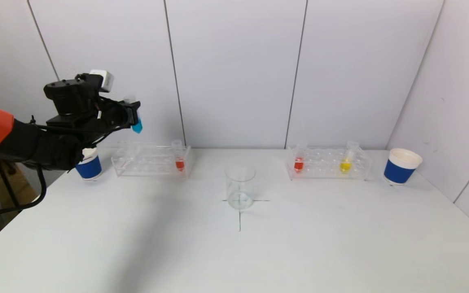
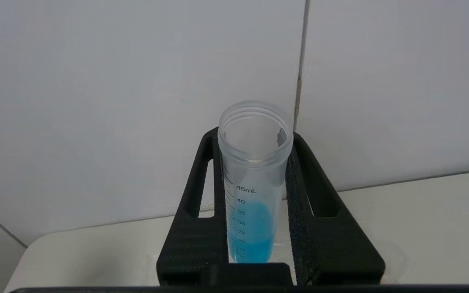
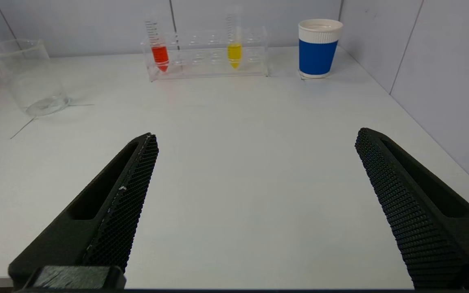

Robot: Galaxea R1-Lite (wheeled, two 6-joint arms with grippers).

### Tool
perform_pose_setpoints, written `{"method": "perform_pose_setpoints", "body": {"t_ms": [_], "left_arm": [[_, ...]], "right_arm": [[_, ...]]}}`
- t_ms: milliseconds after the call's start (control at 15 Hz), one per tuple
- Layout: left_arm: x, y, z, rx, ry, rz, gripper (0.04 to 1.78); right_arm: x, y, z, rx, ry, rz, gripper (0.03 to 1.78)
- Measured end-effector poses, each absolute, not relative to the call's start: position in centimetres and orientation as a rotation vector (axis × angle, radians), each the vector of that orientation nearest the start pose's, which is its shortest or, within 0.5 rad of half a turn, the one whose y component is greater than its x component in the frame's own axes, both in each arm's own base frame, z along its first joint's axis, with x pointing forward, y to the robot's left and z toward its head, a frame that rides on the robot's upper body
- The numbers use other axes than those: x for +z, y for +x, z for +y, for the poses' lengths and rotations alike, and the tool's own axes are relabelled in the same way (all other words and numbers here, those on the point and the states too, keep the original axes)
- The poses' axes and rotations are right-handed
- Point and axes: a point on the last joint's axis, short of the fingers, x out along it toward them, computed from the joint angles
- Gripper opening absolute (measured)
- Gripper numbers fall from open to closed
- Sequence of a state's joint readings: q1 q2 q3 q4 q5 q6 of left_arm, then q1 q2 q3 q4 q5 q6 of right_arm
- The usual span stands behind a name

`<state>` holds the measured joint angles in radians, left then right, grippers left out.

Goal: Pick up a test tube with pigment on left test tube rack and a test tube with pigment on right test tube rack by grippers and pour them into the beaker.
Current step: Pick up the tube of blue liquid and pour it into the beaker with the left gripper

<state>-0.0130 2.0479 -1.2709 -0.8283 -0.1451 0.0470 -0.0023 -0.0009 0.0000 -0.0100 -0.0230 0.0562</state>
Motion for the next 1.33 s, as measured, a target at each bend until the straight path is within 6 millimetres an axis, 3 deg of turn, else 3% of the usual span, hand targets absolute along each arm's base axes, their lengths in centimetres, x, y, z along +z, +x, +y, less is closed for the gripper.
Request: {"method": "perform_pose_setpoints", "body": {"t_ms": [267,800,1067,1333], "left_arm": [[24.4,40.8,-2.7,-0.200,0.050,-0.071,0.44],[29.6,39.7,-7.7,-0.329,0.047,-0.117,0.44],[30.5,39.9,-10.2,-0.401,0.048,-0.117,0.44],[29.8,41.3,-12.4,-0.516,0.068,-0.115,0.44]], "right_arm": [[7.7,-2.3,0.0,-0.025,0.057,-0.012,1.76],[7.6,-2.3,0.0,-0.025,0.057,-0.012,1.76],[7.7,-2.3,0.0,-0.025,0.056,-0.012,1.76],[7.7,-2.3,0.0,-0.025,0.056,-0.012,1.76]]}}
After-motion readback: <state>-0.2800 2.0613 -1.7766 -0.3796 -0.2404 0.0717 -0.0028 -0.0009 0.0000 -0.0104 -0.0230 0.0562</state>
